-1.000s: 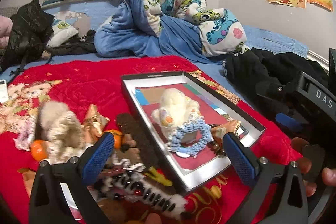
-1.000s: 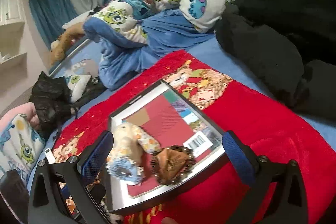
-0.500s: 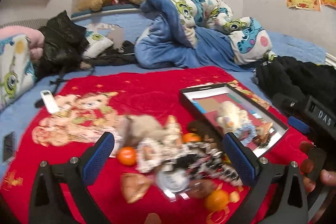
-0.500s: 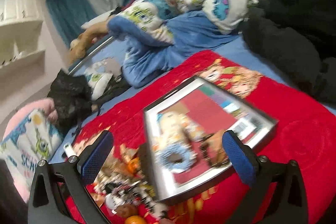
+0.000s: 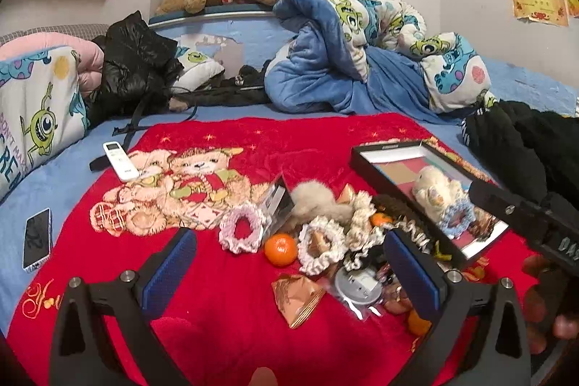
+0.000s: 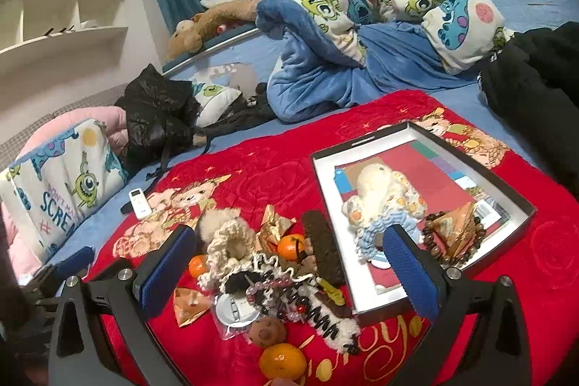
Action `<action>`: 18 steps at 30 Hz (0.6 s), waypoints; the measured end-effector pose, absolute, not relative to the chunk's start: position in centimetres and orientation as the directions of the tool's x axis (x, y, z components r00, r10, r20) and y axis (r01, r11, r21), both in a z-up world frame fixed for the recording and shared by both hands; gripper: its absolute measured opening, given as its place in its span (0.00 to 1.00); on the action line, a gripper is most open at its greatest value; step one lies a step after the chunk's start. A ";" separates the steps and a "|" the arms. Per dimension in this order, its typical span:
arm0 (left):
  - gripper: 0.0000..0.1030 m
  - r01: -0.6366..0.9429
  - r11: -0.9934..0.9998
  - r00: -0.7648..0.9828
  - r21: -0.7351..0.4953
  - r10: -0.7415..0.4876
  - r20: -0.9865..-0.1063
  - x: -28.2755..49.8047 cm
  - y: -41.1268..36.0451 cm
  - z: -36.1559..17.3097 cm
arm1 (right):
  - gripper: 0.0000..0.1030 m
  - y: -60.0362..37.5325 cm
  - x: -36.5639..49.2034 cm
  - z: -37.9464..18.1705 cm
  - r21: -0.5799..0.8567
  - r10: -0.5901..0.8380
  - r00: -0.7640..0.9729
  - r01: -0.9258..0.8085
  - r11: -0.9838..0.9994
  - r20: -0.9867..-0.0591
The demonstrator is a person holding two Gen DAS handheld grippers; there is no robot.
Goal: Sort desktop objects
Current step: 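Withdraw both tools from the box back toward the item pile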
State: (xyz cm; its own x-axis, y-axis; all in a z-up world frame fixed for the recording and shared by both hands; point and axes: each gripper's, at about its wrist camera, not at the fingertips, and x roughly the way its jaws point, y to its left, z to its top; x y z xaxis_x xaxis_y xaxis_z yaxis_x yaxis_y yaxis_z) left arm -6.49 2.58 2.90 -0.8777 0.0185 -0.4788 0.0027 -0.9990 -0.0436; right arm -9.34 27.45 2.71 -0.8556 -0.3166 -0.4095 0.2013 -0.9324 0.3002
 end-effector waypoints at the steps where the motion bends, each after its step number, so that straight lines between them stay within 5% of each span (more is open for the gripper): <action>1: 1.00 0.002 -0.999 -0.874 -0.041 0.018 -0.485 -6.7 2.6 2.6 | 1.00 27.4 -9.3 2.6 0.303 -0.322 -0.853 0.206 -0.931 -0.411; 9: 1.00 0.007 -0.999 -0.822 -0.045 0.020 -0.569 -8.8 2.1 -1.3 | 1.00 25.9 -9.5 0.8 0.241 -0.291 -0.837 0.197 -0.950 -0.463; 18: 1.00 -0.024 -0.999 -0.779 0.023 0.004 -0.627 -10.4 3.3 -3.7 | 0.89 24.1 -10.0 -2.6 0.266 -0.361 -0.745 0.250 -0.931 -0.561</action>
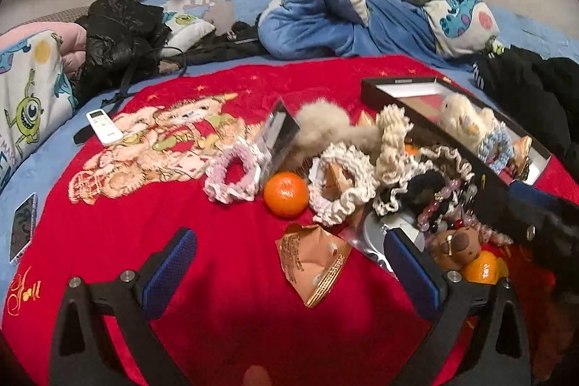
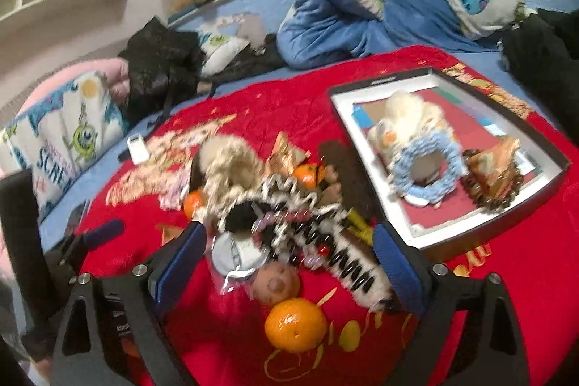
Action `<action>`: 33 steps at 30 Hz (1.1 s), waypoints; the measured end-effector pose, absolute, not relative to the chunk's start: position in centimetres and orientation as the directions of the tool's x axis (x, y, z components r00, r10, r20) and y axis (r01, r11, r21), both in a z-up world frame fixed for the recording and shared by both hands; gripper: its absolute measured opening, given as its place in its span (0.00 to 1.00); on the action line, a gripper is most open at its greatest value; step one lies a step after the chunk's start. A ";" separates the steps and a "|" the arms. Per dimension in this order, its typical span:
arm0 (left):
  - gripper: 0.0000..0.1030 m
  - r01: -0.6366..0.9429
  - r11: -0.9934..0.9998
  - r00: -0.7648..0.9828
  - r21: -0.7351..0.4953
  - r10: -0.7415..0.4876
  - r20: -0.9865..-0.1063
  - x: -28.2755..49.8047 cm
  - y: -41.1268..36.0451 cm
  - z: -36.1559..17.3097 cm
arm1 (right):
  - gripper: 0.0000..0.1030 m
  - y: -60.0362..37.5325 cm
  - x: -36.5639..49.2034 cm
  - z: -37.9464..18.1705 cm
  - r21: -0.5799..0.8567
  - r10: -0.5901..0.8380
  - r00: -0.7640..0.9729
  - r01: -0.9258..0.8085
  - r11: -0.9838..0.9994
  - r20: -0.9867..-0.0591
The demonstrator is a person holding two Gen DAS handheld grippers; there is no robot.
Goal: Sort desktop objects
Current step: 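Withdraw both tools from the box back toward the item pile, then grasp the tan triangular snack packet with the left tool while the right tool grasps the brown face toy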
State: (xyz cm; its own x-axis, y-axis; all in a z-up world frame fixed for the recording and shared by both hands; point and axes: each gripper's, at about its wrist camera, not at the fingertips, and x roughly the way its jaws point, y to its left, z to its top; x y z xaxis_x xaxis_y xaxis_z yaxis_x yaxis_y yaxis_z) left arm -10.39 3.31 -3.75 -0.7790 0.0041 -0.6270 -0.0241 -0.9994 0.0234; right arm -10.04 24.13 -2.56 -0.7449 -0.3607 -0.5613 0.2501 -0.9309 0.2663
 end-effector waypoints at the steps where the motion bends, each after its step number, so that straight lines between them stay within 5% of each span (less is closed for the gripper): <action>1: 1.00 -0.023 -1.000 -0.773 0.018 0.006 -0.635 -10.7 3.2 -4.0 | 0.86 24.1 -10.0 -2.7 0.271 -0.372 -0.735 0.259 -0.927 -0.568; 3: 1.00 -0.013 -1.000 -0.748 -0.003 0.011 -0.664 -11.5 2.8 -4.7 | 0.79 23.9 -10.0 -3.3 0.279 -0.387 -0.711 0.271 -0.921 -0.587; 5: 1.00 -0.014 -1.000 -0.731 -0.024 0.027 -0.682 -12.1 2.6 -5.1 | 0.60 23.8 -10.1 -3.8 0.268 -0.376 -0.702 0.265 -0.926 -0.605; 8: 1.00 -0.018 -0.999 -0.705 -0.032 0.036 -0.708 -13.0 2.7 -5.9 | 0.51 24.0 -10.4 -4.4 0.289 -0.383 -0.685 0.255 -0.923 -0.620; 18: 1.00 0.004 -0.991 -0.667 -0.133 0.096 -0.739 -14.0 1.6 -7.3 | 0.48 23.7 -9.9 -4.4 0.309 -0.437 -0.647 0.309 -0.900 -0.625; 33: 1.00 0.013 -0.994 -0.659 -0.109 0.073 -0.748 -14.2 1.7 -7.8 | 0.38 23.2 -11.2 -6.4 0.313 -0.403 -0.619 0.254 -0.915 -0.674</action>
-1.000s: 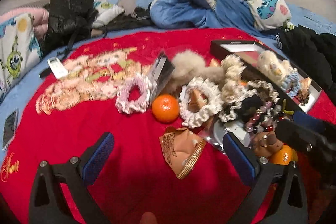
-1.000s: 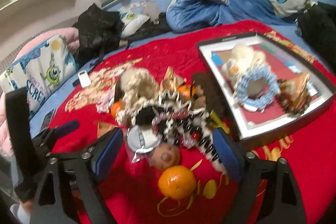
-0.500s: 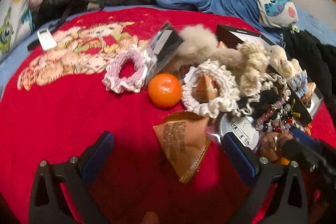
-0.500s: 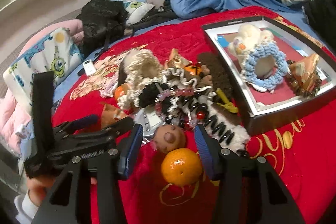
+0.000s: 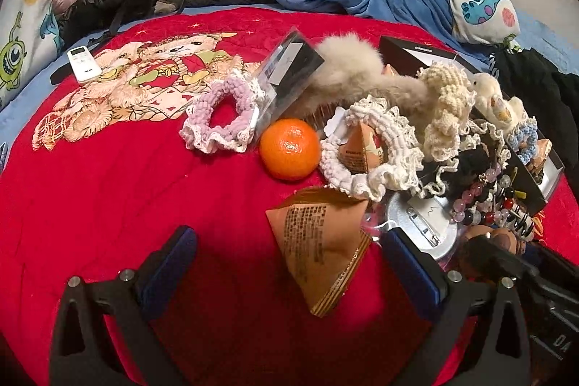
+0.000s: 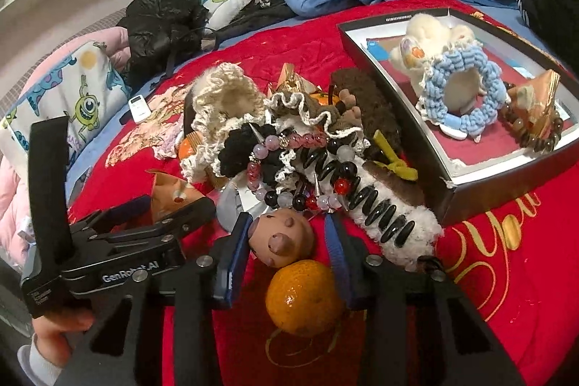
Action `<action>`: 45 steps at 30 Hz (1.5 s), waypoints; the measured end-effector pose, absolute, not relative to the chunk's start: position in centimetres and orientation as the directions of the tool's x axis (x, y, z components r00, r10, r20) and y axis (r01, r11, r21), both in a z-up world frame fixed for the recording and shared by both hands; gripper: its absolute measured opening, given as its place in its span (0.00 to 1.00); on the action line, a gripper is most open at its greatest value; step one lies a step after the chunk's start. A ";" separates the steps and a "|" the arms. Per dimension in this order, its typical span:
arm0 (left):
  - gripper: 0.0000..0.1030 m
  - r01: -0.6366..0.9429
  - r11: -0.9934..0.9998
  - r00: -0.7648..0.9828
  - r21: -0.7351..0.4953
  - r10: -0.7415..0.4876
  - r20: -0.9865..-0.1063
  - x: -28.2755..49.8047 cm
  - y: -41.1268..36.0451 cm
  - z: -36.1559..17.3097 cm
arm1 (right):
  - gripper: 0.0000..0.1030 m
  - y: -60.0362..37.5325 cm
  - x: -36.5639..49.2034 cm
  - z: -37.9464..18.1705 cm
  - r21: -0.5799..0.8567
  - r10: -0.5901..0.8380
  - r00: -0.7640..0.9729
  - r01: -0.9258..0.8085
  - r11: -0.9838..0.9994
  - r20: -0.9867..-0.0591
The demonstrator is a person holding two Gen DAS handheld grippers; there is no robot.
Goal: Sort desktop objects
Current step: 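Grasp the tan triangular snack packet with the left tool while the right tool grasps the brown face toy, then lift and carry the packet with the left tool while the right tool carries the face toy toward the box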
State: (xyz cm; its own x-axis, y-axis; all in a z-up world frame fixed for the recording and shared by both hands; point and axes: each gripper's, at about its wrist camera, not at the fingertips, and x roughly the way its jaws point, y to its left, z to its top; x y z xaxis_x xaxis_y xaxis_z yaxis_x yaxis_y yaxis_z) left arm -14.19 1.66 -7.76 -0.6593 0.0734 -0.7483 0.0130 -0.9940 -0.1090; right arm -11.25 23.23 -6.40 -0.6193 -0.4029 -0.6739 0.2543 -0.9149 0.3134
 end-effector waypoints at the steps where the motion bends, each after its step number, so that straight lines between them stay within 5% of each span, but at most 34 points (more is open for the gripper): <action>1: 1.00 0.012 -0.994 -0.660 -0.110 0.074 -0.747 -14.1 1.6 -7.8 | 0.36 23.1 -11.3 -6.5 0.310 -0.402 -0.613 0.256 -0.916 -0.680; 4: 0.90 0.017 -0.994 -0.671 -0.109 0.070 -0.738 -13.9 1.6 -7.6 | 0.32 22.6 -11.5 -6.7 0.298 -0.393 -0.603 0.257 -0.919 -0.694; 8: 0.54 0.067 -0.992 -0.686 -0.111 0.035 -0.727 -13.5 0.9 -7.4 | 0.32 22.4 -11.5 -6.6 0.285 -0.378 -0.610 0.248 -0.926 -0.697; 12: 0.36 0.087 -0.985 -0.697 -0.150 0.047 -0.715 -13.2 -0.1 -7.1 | 0.32 22.0 -11.2 -6.5 0.255 -0.358 -0.621 0.252 -0.934 -0.697; 33: 0.33 0.037 -0.995 -0.794 -0.098 0.030 -0.607 -8.4 1.1 -4.6 | 0.32 20.7 -10.1 -5.3 0.198 -0.326 -0.667 0.263 -0.944 -0.670; 45: 0.33 -0.028 -0.996 -0.781 -0.090 0.078 -0.619 -6.8 3.2 -4.5 | 0.32 20.4 -9.3 -4.6 0.211 -0.350 -0.676 0.283 -0.936 -0.648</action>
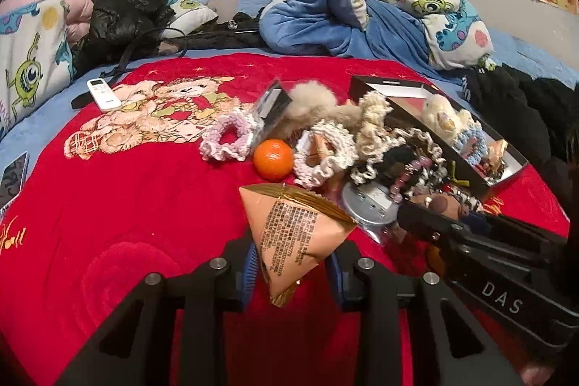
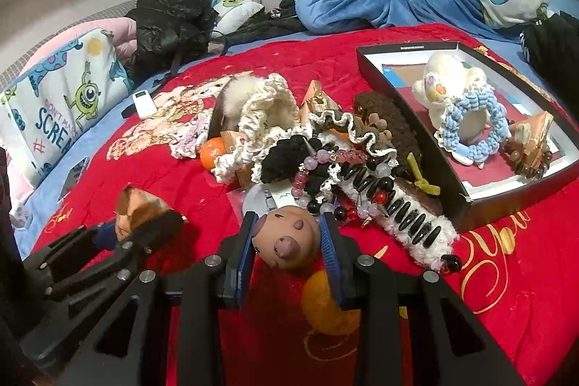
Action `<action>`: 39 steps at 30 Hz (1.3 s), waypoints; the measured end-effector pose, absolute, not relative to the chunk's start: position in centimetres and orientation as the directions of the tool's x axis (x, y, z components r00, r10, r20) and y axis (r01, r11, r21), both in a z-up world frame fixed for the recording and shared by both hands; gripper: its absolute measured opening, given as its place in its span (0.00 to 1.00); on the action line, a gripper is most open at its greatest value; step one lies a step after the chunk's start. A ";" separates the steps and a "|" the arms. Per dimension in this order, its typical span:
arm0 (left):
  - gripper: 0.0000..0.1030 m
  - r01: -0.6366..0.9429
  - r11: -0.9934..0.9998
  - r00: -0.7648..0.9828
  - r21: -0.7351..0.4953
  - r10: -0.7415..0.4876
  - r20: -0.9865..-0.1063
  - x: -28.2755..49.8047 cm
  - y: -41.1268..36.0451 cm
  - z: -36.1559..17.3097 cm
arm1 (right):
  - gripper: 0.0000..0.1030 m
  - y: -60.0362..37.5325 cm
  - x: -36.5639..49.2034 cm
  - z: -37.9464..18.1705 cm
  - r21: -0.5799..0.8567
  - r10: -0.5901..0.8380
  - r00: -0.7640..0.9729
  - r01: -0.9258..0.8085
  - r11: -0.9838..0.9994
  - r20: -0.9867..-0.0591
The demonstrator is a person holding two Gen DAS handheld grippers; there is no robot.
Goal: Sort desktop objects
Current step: 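Lift and carry the packet with the left tool while the right tool carries the face toy toward the box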
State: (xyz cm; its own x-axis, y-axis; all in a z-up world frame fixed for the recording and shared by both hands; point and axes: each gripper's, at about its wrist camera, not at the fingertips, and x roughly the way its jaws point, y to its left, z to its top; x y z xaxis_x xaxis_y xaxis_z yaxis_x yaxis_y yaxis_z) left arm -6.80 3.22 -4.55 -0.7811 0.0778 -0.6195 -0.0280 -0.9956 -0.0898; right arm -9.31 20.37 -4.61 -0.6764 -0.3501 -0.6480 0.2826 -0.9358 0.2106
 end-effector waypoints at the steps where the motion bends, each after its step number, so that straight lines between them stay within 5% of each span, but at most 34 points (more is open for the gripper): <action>1: 0.33 -0.033 -0.996 -0.780 -0.083 0.078 -0.621 -6.7 3.5 -4.5 | 0.32 20.4 -9.2 -4.6 0.210 -0.352 -0.676 0.286 -0.935 -0.648; 26: 0.32 -0.094 -0.991 -0.804 -0.090 0.129 -0.581 -6.4 11.5 -2.9 | 0.32 26.6 -7.6 -1.9 0.233 -0.333 -0.727 0.240 -0.942 -0.601; 39: 0.32 -0.181 -0.967 -0.772 -0.179 0.253 -0.584 -6.4 16.1 -2.3 | 0.32 32.7 -5.9 -0.9 0.189 -0.246 -0.774 0.165 -0.968 -0.583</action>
